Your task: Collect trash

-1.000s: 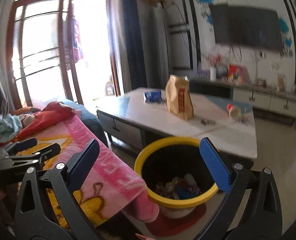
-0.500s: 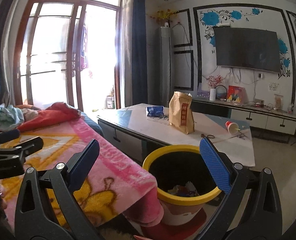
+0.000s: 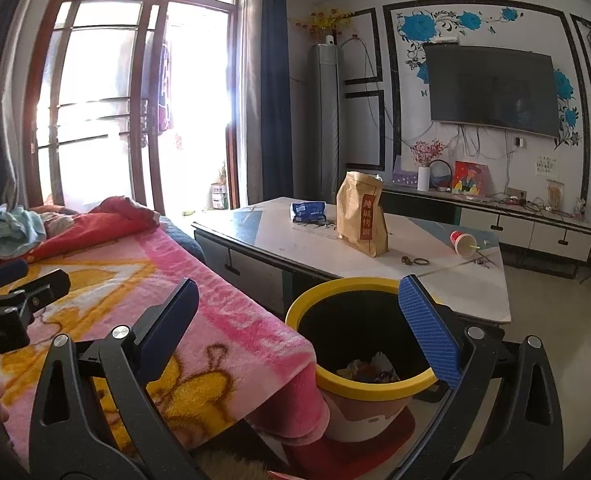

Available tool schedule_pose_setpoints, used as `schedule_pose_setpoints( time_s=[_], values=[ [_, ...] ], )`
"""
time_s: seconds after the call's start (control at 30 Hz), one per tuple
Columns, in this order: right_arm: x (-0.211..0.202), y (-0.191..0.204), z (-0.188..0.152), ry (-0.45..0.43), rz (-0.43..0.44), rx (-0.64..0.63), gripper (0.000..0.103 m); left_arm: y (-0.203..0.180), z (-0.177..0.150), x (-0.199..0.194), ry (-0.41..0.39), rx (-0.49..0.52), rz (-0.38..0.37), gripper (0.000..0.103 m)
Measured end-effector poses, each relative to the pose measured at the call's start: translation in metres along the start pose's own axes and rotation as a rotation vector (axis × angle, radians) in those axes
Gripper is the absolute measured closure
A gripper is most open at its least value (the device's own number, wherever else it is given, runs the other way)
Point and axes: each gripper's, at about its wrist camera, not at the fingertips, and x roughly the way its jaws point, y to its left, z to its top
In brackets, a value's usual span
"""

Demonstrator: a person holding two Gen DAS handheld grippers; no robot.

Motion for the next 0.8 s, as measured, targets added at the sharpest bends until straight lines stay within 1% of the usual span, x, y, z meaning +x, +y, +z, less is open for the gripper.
schedule_pose_setpoints(
  time_s=[0.8],
  values=[
    [0.0002,-0.0004,0.0001,-0.002,-0.001,0.001,0.011,-0.0009,0.0012,-0.0004,-0.004,0.002,-0.002,0.006]
  ],
)
